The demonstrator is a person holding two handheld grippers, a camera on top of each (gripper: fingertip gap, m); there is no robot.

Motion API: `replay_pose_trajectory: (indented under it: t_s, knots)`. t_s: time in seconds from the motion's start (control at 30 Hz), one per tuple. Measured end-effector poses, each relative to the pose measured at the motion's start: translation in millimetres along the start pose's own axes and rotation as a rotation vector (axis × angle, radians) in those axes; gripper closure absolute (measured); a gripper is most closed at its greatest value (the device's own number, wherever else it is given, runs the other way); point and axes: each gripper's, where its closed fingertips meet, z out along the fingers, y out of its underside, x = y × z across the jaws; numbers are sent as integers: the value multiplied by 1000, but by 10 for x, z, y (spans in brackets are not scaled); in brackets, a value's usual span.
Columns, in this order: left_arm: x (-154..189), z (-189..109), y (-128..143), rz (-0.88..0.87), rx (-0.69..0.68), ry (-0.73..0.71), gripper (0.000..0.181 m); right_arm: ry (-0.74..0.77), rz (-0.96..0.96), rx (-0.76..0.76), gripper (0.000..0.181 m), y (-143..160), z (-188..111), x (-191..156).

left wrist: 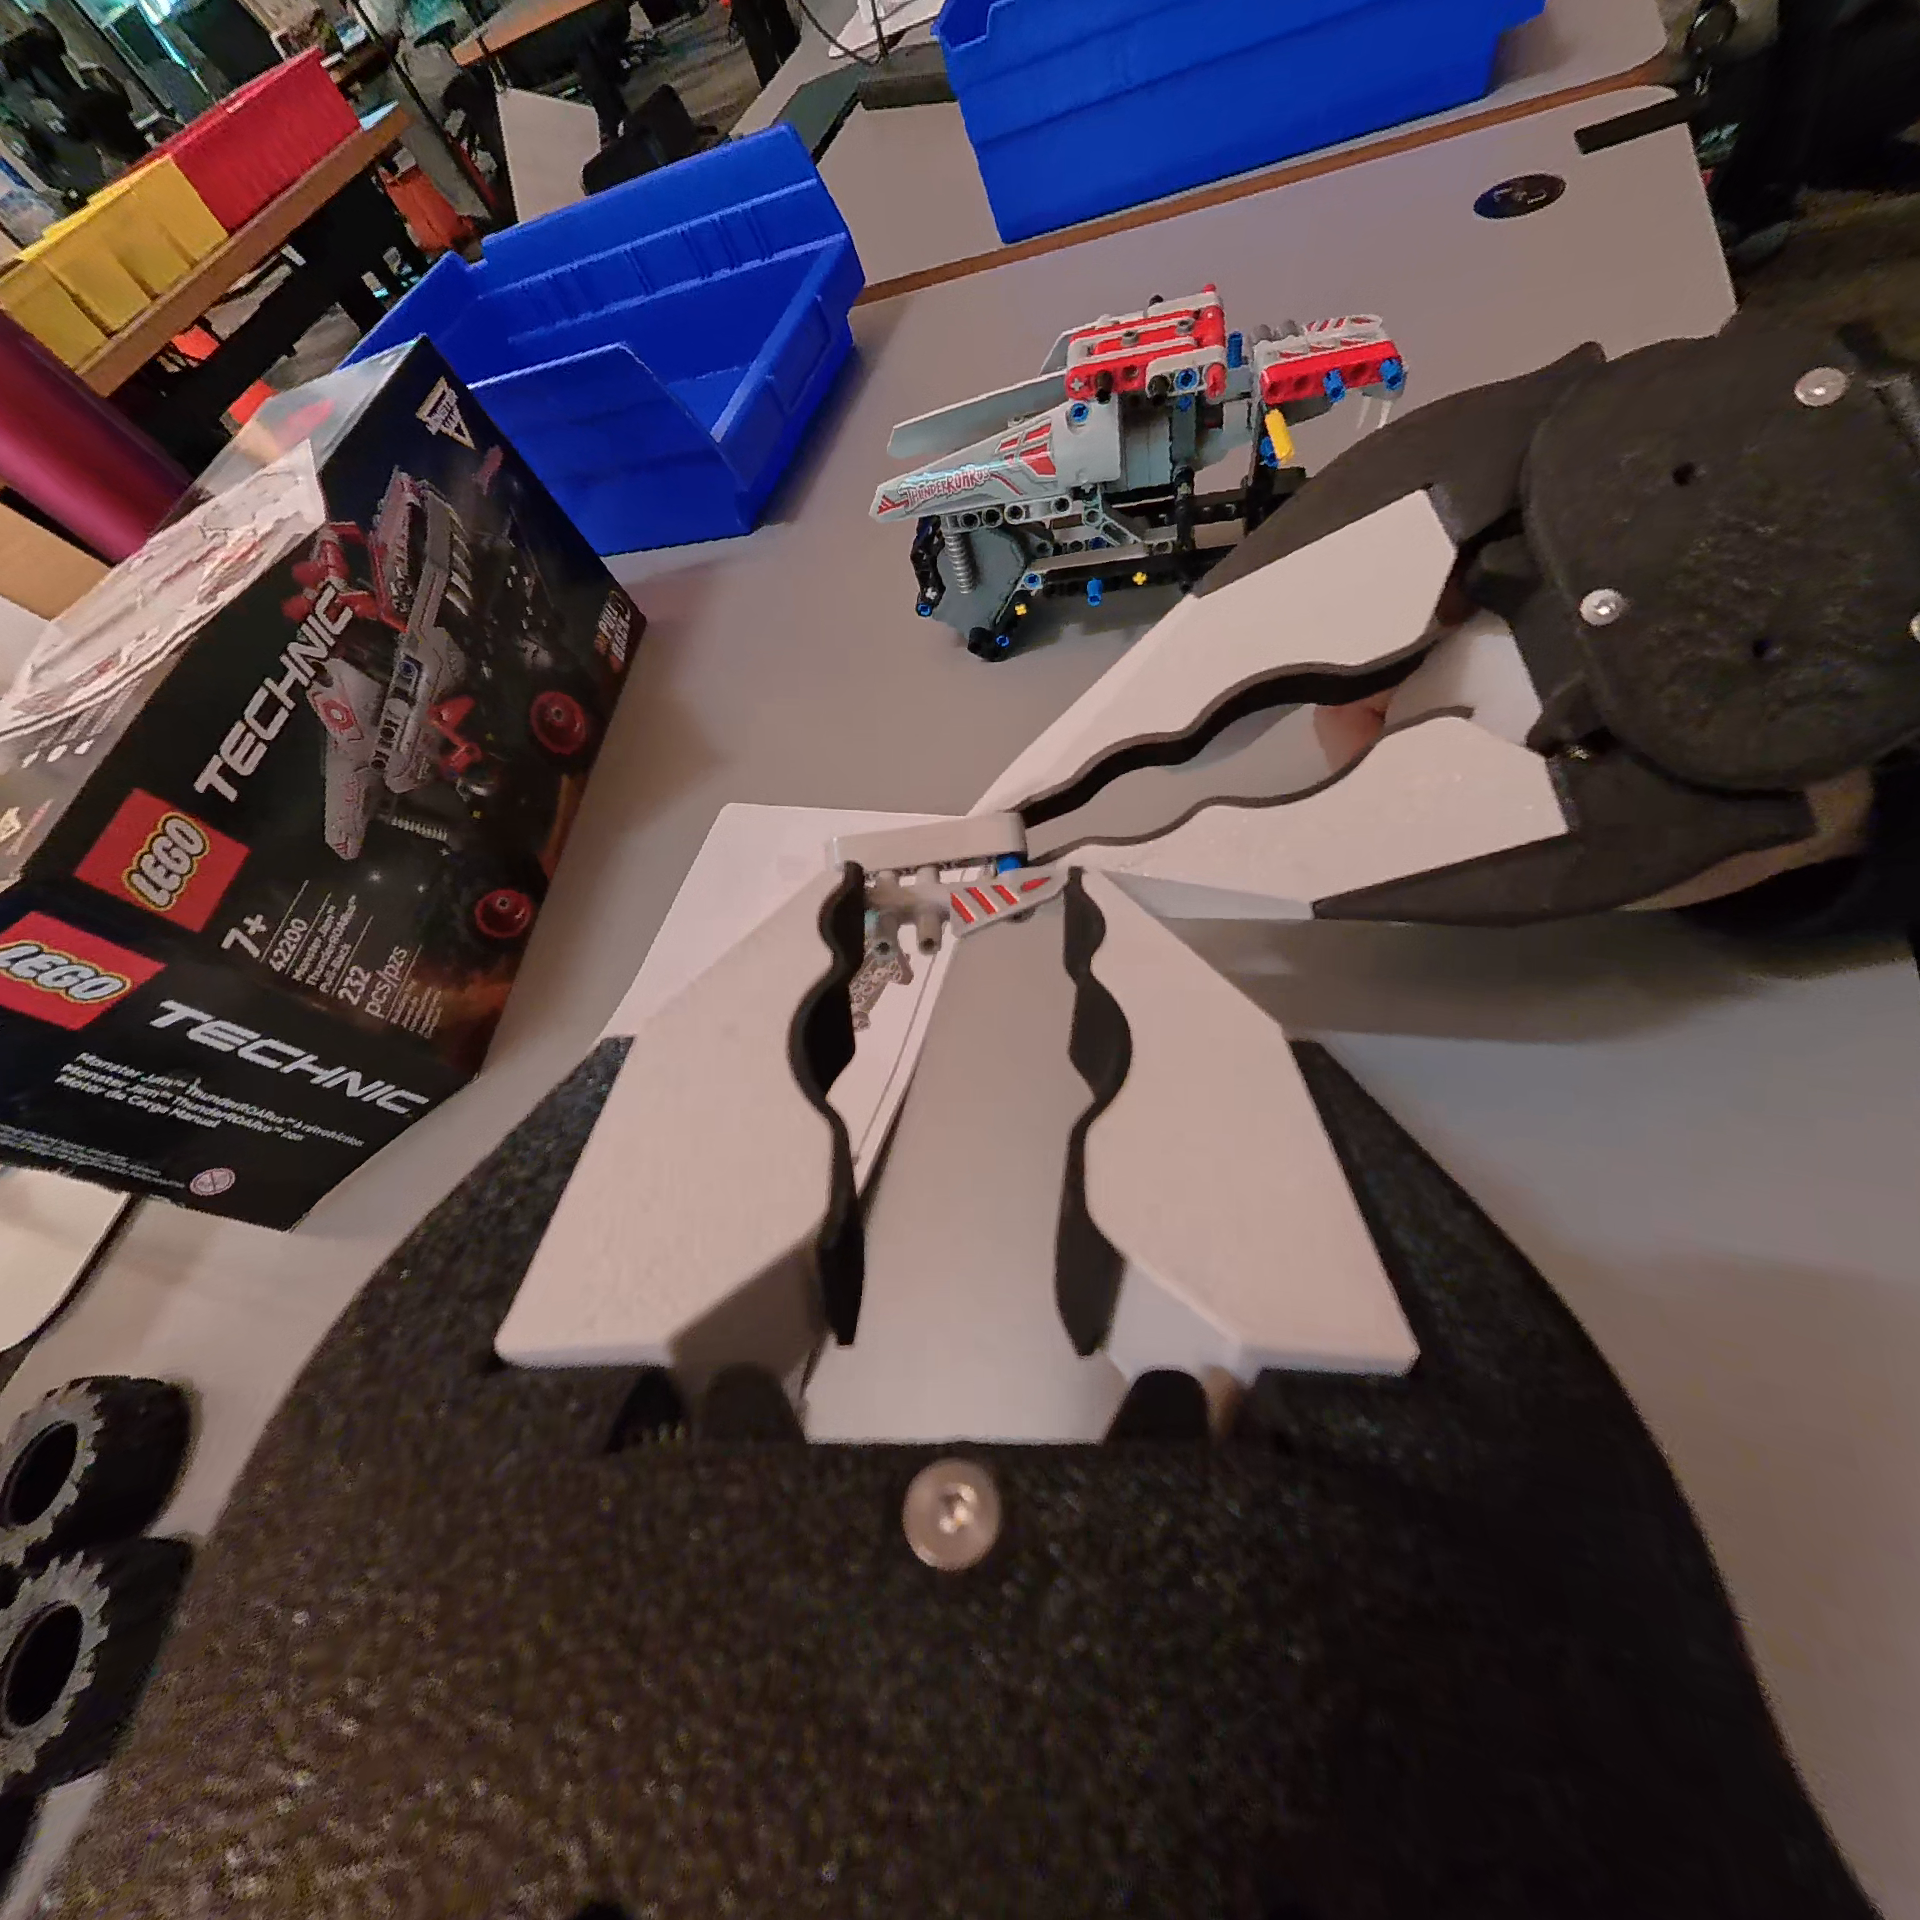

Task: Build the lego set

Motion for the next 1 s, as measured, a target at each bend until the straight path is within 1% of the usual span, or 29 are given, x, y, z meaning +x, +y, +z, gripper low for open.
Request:
replay_pose_trajectory:
  t_s: [0.17, 0.5, 0.6, 0.67, 0.73, 0.8, 0.9, 0.97, 1.0]
  knots:
    - [4, -10, -73, -13, 74, 22, 145, -26, 33, 19, 174, -22, -17, 3]
    - [-5, -127, -338, -83, 306, 61, 145, -92, 369, 172, 174, -238, -103, 103]
    - [5, -133, -371, -103, 341, 35, 145, -111, 441, 209, 175, -274, -127, 127]
    - [-13, -126, -349, -113, 344, -34, 145, -109, 435, 195, 175, -257, -137, 147]
    - [21, -115, -287, -113, 318, -79, 145, -80, 422, 133, 175, -171, -165, 241]
    - [156, -50, -180, -98, 259, -59, 145, -58, 435, 109, 175, -115, -252, 386]
    - [326, 134, 138, -63, 81, -28, 145, -44, 527, 78, 175, 6, -353, 557]
    - [455, 249, 352, -50, -51, 30, 144, -50, 560, 66, 175, 63, -357, 576]
    - [494, 283, 428, -49, -94, 46, 145, -59, 566, 45, 175, 102, -339, 549]
